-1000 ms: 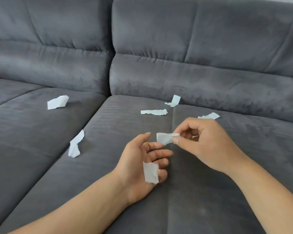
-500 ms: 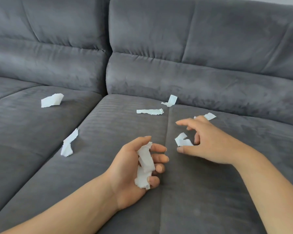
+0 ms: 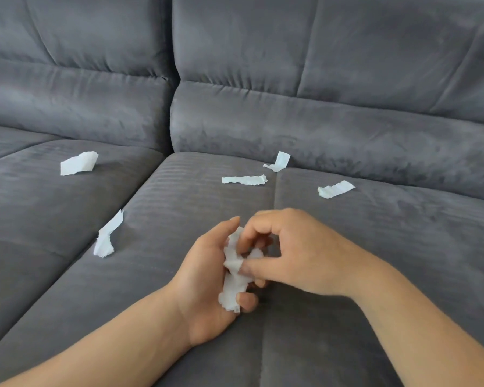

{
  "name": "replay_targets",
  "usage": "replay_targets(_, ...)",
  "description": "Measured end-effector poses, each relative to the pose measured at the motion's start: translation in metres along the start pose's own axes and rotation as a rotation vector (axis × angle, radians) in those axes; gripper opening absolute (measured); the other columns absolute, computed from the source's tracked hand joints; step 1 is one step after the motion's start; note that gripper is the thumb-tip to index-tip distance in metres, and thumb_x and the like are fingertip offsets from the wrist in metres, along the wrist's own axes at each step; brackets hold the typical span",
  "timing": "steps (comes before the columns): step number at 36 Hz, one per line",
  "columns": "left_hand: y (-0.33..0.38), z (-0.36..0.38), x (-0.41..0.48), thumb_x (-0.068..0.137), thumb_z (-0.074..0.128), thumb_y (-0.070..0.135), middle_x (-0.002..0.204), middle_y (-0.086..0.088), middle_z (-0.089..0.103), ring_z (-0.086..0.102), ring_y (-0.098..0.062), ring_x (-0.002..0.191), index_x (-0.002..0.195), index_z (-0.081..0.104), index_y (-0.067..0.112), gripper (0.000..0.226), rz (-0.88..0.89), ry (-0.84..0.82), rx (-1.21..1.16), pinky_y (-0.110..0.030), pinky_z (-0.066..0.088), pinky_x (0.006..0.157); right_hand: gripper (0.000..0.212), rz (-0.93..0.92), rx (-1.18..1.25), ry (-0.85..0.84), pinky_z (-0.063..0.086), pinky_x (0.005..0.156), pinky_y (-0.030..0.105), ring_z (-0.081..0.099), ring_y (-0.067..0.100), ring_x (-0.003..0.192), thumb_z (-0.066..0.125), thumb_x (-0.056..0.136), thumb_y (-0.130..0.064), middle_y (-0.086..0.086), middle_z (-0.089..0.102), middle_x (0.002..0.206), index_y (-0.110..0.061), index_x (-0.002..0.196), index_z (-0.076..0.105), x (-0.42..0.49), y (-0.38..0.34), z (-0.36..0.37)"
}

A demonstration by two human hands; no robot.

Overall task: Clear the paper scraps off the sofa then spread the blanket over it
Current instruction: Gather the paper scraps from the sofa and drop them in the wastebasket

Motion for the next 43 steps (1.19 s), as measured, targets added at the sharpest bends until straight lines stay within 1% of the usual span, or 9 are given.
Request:
replay_targets(4,0.000,-0.001,-0.001,0.090,0.057,0.043,0.074,-0.007,0.061,0.053,-0.017,0.054,0.094,0.075,0.013,0.035,-0.008,0.053,0.014,-0.018,0.030,0.035,0.033,0.087,0.097,0.233,0.041,0.067,0.006,0.063,-0.005,0.075,0.075,0.071,-0.062,-0.018,0.070,0.088,-0.032,0.086,0.075,0.003,0.037,-0.029)
replay_targets(7,0.001,-0.002,-0.001,0.089,0.059,0.040,0.075,-0.009,0.063,0.052,-0.017,0.053,0.087,0.077,0.009,0.036,0.005,0.079,0.030,-0.019,0.031,0.035,0.024,0.296,-0.151,0.522,0.040,0.097,0.021,0.056,0.003,0.112,0.070,0.082,-0.055,-0.015,0.062,0.114,-0.037,0.096,0.074,0.001,0.092,-0.058)
replay_targets(11,0.000,-0.003,-0.002,0.091,0.058,0.039,0.075,-0.009,0.062,0.052,-0.017,0.053,0.086,0.075,0.008,0.036,0.007,0.084,0.021,-0.020,0.032,0.035,0.043,0.625,-0.445,0.314,0.024,0.116,0.045,0.026,0.027,0.145,0.048,0.091,-0.066,-0.006,0.032,0.160,-0.056,0.132,0.057,-0.009,0.140,-0.062)
replay_targets(15,0.000,-0.002,-0.002,0.092,0.058,0.039,0.075,-0.008,0.062,0.053,-0.017,0.053,0.085,0.075,0.009,0.035,-0.005,0.081,0.028,-0.019,0.032,0.035,0.049,0.567,-0.493,0.300,0.030,0.112,0.042,0.032,0.023,0.145,0.038,0.097,-0.060,-0.011,0.046,0.152,-0.041,0.139,0.055,-0.007,0.148,-0.059)
replay_targets(20,0.000,-0.001,-0.003,0.092,0.057,0.038,0.075,-0.007,0.062,0.052,-0.016,0.053,0.083,0.073,0.009,0.034,-0.008,0.073,0.023,-0.019,0.033,0.035,0.027,0.568,-0.534,0.422,0.040,0.077,0.040,0.053,0.032,0.108,0.041,0.101,-0.034,-0.001,0.062,0.106,-0.016,0.093,0.059,-0.004,0.146,-0.060)
replay_targets(26,-0.001,0.000,-0.003,0.092,0.057,0.038,0.074,-0.007,0.063,0.052,-0.016,0.052,0.080,0.074,0.010,0.035,-0.007,0.075,0.039,-0.020,0.033,0.035,0.015,0.492,-0.411,0.545,0.040,0.074,0.040,0.056,0.037,0.099,0.054,0.096,-0.016,0.009,0.064,0.099,-0.004,0.092,0.062,-0.006,0.142,-0.063)
replay_targets(30,-0.001,0.001,-0.004,0.092,0.056,0.038,0.074,-0.007,0.063,0.052,-0.016,0.052,0.081,0.074,0.010,0.035,-0.011,0.078,0.044,-0.020,0.032,0.035,0.052,0.603,-0.303,0.525,0.037,0.109,0.046,0.040,0.030,0.138,0.063,0.095,-0.035,0.002,0.052,0.146,-0.021,0.143,0.052,-0.006,0.148,-0.069)
replay_targets(35,-0.001,0.002,-0.005,0.093,0.056,0.038,0.075,-0.008,0.063,0.053,-0.017,0.053,0.084,0.074,0.009,0.035,-0.005,0.084,0.046,-0.019,0.033,0.036,0.034,0.683,-0.336,0.475,0.031,0.095,0.042,0.042,0.030,0.127,0.062,0.088,-0.062,-0.015,0.064,0.110,-0.032,0.102,0.072,0.011,0.157,-0.077)
replay_targets(43,-0.001,0.001,-0.003,0.093,0.056,0.038,0.075,-0.008,0.064,0.054,-0.016,0.053,0.082,0.075,0.009,0.036,-0.012,0.079,0.047,-0.019,0.034,0.035,0.019,0.492,-0.422,0.664,0.048,0.082,0.043,0.057,0.033,0.093,0.053,0.092,-0.010,0.004,0.069,0.093,-0.017,0.079,0.066,0.017,0.162,-0.078)
Point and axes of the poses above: each hand's wrist, its own x-axis towards the middle knuckle, its own z-axis out of the palm, y = z × x, the point moved 3 cm from there along x, towards the middle knuckle
